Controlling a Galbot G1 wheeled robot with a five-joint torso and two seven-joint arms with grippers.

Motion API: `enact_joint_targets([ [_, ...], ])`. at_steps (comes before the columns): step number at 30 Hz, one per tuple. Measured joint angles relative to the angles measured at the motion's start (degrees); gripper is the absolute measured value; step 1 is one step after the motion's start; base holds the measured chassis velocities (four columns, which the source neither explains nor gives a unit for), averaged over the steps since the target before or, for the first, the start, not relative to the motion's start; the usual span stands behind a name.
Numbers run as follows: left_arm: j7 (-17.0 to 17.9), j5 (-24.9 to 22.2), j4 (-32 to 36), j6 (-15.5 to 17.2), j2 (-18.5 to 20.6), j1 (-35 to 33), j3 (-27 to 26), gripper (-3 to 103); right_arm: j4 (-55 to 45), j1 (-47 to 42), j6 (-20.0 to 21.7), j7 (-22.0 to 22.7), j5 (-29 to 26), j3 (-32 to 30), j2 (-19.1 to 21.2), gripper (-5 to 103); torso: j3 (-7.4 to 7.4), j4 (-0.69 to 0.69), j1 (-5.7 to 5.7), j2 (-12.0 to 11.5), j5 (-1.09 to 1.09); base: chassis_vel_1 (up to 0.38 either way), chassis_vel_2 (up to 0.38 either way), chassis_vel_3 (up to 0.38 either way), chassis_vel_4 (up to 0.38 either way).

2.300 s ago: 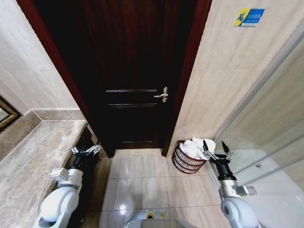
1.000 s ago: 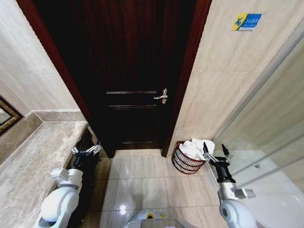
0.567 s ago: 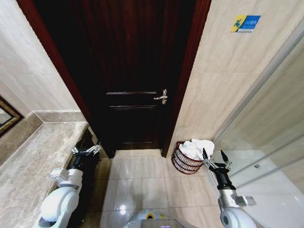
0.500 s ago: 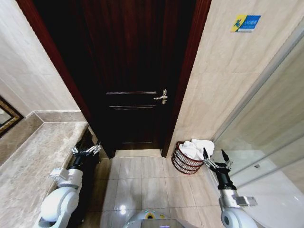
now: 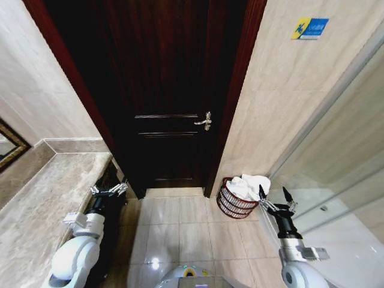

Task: Discard the used towel into the hamper.

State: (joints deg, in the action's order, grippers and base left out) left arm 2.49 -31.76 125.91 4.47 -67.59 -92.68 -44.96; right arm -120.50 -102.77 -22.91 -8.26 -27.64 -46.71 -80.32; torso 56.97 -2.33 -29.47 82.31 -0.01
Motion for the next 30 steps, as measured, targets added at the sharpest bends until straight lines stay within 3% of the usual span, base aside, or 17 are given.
enact_joint_targets([
  [20,0.0,0.0,0.0,0.0,0.0,0.0,0.0,100,0.4,0.1,-1.1,-1.0,-0.3,-0.2,0.2,100,-0.08,-0.01,0.12,0.0,0.02,0.234,-0.227,-0.224,0.223],
  [30,0.0,0.0,0.0,0.0,0.0,0.0,0.0,100,-1.0,-0.2,-1.9,-0.9,1.5,-0.5,-0.1,100,-0.04,-0.01,0.0,-0.1,0.02,0.0,-0.007,-0.007,0.006],
])
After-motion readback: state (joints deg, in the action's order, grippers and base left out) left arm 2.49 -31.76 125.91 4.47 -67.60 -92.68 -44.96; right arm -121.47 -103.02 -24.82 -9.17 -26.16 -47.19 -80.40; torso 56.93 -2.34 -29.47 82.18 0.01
